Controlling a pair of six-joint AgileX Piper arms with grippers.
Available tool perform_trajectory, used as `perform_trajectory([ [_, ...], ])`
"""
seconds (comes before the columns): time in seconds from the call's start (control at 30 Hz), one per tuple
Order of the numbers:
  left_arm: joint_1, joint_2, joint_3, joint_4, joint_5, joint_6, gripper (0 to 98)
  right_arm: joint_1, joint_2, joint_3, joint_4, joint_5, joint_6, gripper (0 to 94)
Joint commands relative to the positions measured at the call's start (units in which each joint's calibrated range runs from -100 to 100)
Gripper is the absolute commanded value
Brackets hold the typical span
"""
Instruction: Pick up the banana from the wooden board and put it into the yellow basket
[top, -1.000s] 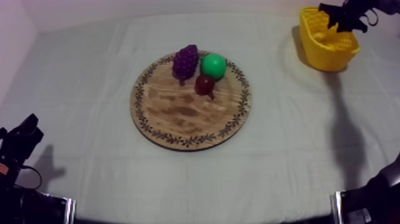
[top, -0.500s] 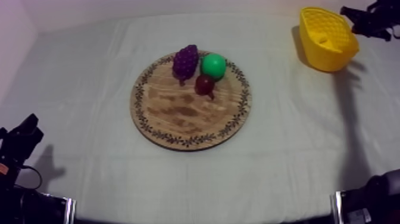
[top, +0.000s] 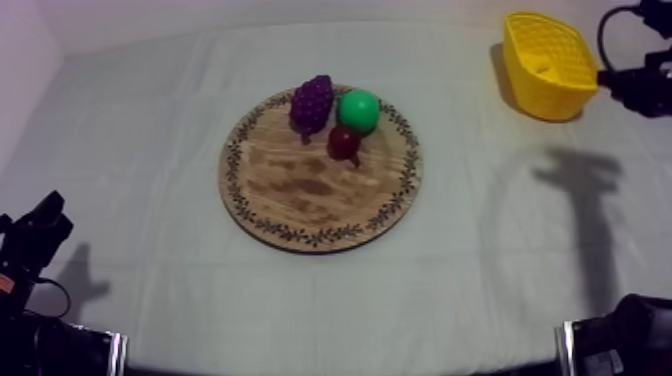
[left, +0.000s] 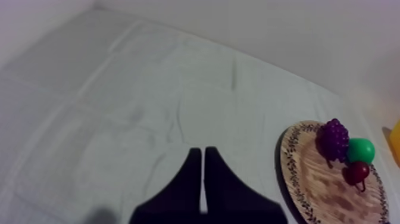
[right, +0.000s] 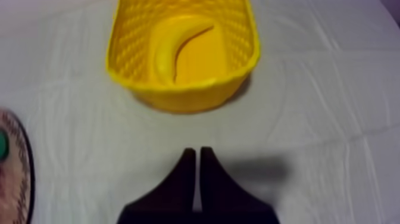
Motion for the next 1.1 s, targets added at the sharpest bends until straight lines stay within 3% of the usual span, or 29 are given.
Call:
perform_trajectory([
  [0.0, 0.02, -0.03, 0.03, -0.01, 0.01, -0.01, 0.1, -0.59, -9.91, 10.18, 0.14, -0.36, 0.55, 0.5],
  [0.27, 0.02, -0.03, 0.03, -0.01, 0.01, -0.01, 0.1, -4.08, -28.01, 26.89, 3.03, 0.44, -0.69, 0.5],
  [0.4, 0.02, -0.03, 0.03, -0.01, 0.01, -0.01, 0.1, -5.51, -37.37, 32.32, 4.20, 4.84, -1.02, 0.5],
  [0.8, 0.02, -0.03, 0.03, -0.01, 0.01, -0.01, 0.1, -8.28, -58.58, 37.06, 5.60, 19.43, -2.36, 0.5],
  [1.07, 0.02, -0.03, 0.03, -0.01, 0.01, -0.01, 0.1, -7.98, -68.62, 38.08, 5.82, 22.21, -3.53, 0.5],
])
